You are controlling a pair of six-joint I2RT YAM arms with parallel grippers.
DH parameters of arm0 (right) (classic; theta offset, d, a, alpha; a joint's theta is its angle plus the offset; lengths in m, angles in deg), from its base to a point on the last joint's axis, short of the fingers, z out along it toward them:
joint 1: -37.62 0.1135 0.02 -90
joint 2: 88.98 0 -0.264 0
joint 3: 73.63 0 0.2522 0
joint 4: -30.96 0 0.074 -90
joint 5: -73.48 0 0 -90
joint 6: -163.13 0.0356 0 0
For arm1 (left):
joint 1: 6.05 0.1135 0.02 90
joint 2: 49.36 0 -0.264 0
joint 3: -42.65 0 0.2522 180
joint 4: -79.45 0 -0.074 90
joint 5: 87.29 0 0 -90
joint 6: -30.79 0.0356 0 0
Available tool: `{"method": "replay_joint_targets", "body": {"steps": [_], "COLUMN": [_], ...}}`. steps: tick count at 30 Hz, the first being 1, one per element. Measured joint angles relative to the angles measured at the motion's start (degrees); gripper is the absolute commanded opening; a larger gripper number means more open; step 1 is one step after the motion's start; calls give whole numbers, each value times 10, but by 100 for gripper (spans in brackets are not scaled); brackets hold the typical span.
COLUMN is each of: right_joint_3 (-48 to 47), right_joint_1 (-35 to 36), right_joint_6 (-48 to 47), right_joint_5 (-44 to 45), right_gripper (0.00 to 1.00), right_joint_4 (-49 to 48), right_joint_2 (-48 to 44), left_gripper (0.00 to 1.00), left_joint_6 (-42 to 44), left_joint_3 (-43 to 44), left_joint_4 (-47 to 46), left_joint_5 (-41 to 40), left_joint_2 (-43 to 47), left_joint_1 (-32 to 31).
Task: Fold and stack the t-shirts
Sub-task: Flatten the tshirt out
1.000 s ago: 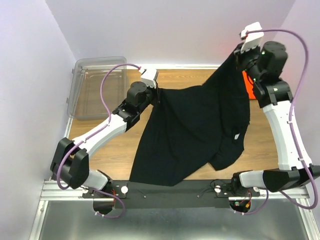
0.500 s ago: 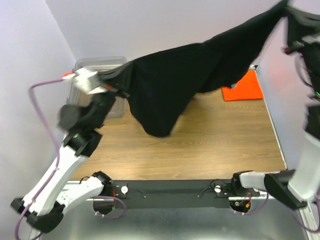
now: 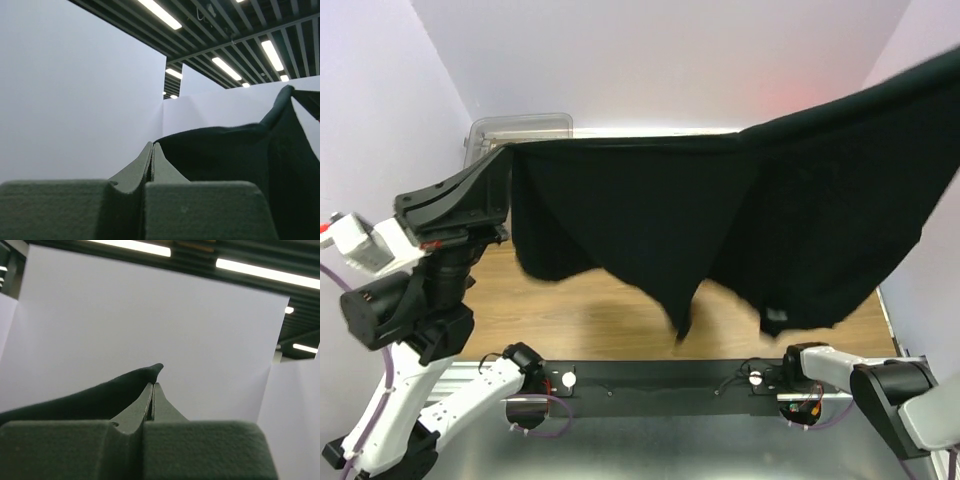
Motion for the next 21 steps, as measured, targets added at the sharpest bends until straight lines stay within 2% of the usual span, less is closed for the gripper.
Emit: {"method": "replay_joint_targets", "body": {"steps": [4,8,11,16,19,21], "right_joint_3": [89,244,395,641,734,756], "right_joint_1": [0,0,0,0,0,0], "right_joint_6": [-17,-41,-57,-77,-88,-91], "right_joint_5": [24,49,58,63,59,55], "right_gripper": [1,1,1,1,1,1], "right_joint_4": [0,-17,-35,-87,-129,-152], "right_joint_2": [5,9,6,15,52,89], "left_gripper": [0,0,0,0,0,0], "left_joint_6": [12,35,42,43,42,39], "left_joint_3": [-15,-37,-50,-42,0,58], "left_joint_4": [17,44,71,147,212,260], "left_joint_5": [-41,-106,-133,-145,-155,-173], "left_joint_2": [-23,-88,-156,-343,-475,-577], "left_joint_1": [0,0,0,1,1,1]}}
